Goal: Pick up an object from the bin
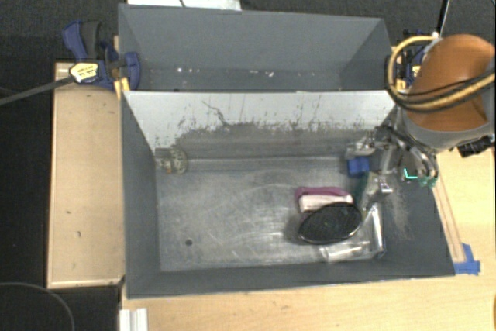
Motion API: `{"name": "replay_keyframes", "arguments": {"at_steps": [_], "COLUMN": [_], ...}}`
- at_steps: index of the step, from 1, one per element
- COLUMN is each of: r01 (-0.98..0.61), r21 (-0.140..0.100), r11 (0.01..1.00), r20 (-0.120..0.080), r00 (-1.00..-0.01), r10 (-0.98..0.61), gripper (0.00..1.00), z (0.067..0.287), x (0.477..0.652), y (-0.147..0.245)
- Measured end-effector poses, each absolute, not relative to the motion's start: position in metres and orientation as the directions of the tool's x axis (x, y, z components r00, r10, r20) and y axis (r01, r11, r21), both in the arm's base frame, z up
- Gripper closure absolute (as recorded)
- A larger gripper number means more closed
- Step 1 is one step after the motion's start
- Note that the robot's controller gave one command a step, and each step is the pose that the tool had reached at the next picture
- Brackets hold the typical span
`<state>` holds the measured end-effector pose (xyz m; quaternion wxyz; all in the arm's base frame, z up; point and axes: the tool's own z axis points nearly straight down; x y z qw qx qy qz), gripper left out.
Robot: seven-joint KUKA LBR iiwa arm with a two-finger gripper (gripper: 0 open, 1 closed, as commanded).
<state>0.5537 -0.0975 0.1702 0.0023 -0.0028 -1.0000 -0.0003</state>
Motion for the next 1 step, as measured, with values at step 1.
{"name": "replay_keyframes", "arguments": {"at_steps": [1], "r01": [-0.128], "r21": [-0.001], "r11": [0.992], "r20": [-0.009], "r00": [-0.992], "r10": [-0.128], "gripper": [0.0], "z": [0.0715], "x": [0.5683], "y": [-0.0667]}}
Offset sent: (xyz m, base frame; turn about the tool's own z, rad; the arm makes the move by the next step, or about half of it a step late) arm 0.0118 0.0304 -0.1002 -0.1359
